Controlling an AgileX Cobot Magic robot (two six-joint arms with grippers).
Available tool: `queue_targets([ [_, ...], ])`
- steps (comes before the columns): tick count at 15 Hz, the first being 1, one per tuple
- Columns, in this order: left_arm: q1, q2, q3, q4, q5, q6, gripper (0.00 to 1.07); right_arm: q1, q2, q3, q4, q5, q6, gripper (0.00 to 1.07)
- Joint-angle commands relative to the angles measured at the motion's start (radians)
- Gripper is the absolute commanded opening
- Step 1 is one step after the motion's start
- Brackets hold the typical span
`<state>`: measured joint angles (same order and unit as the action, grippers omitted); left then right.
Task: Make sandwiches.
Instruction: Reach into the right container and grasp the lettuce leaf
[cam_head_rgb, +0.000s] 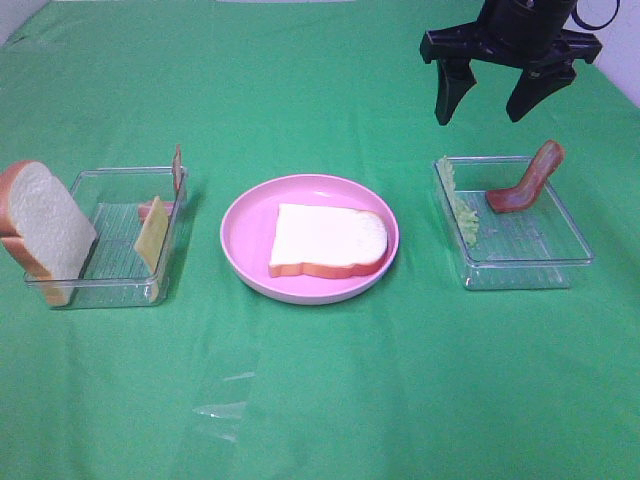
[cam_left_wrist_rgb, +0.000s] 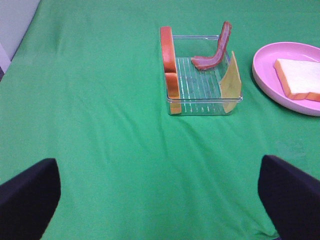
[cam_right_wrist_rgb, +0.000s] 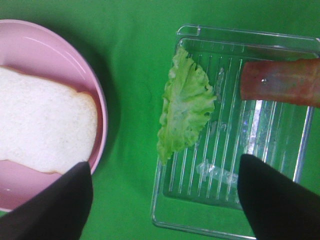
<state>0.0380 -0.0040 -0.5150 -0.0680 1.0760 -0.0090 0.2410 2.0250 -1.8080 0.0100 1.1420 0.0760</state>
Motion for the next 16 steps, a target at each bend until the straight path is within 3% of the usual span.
queue_targets([
  [1, -0.002, -0.016, 0.0, 0.0, -0.002, 0.001, 1.02, -0.002, 0.096, -0.058, -0.041, 0.008, 0.011, 0.77],
  [5, -0.002, -0.016, 0.0, 0.0, -0.002, 0.001, 1.02, -0.002, 0.212, -0.141, -0.042, 0.047, 0.011, 0.76],
  [11, -0.002, -0.016, 0.0, 0.0, -0.002, 0.001, 1.02, -0.002, 0.281, -0.152, -0.032, 0.052, 0.011, 0.73],
  [16, -0.002, -0.016, 0.0, 0.0, -0.002, 0.001, 1.02, -0.002, 0.281, -0.152, -0.028, 0.062, 0.023, 0.45],
])
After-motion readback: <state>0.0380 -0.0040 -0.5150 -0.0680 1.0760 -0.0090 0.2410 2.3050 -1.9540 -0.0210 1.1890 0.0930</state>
